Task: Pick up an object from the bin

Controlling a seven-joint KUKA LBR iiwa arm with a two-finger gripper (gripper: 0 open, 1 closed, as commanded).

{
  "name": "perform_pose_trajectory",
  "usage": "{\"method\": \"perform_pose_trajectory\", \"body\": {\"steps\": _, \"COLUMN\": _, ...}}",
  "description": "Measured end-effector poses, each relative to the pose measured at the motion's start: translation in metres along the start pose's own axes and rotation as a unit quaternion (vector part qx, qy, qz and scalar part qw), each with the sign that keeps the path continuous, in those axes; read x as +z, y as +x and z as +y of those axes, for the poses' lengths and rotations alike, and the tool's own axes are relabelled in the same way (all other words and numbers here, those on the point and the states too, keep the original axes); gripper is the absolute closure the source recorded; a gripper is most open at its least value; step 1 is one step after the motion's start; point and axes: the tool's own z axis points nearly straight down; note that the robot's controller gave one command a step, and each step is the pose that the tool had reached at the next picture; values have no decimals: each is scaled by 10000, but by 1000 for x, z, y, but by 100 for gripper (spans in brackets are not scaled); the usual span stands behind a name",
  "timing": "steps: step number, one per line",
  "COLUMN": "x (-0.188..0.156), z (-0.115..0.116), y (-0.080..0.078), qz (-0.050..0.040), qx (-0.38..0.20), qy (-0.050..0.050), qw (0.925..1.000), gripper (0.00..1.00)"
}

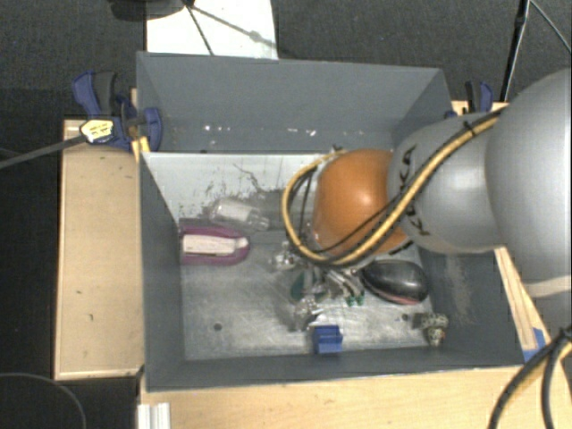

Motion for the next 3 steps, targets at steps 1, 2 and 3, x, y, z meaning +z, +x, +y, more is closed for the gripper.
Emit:
{"method": "perform_pose_trajectory", "body": {"steps": 1, "x": -1, "z": -32, "y": -9, "qz": -41, "qx": 129, "qy": -7, "qw": 9999, "gripper": 0}}
{"method": "perform_pose_trajectory", "body": {"steps": 2, "x": -3, "z": -31, "y": -12, "qz": -77, "qx": 158, "qy": -2, "qw": 9998, "gripper": 100}}
{"method": "perform_pose_trajectory", "body": {"steps": 3, "x": -160, "z": -43, "y": -30, "qz": -35, "qx": -325, "qy": 11, "qw": 9995, "gripper": 100}}
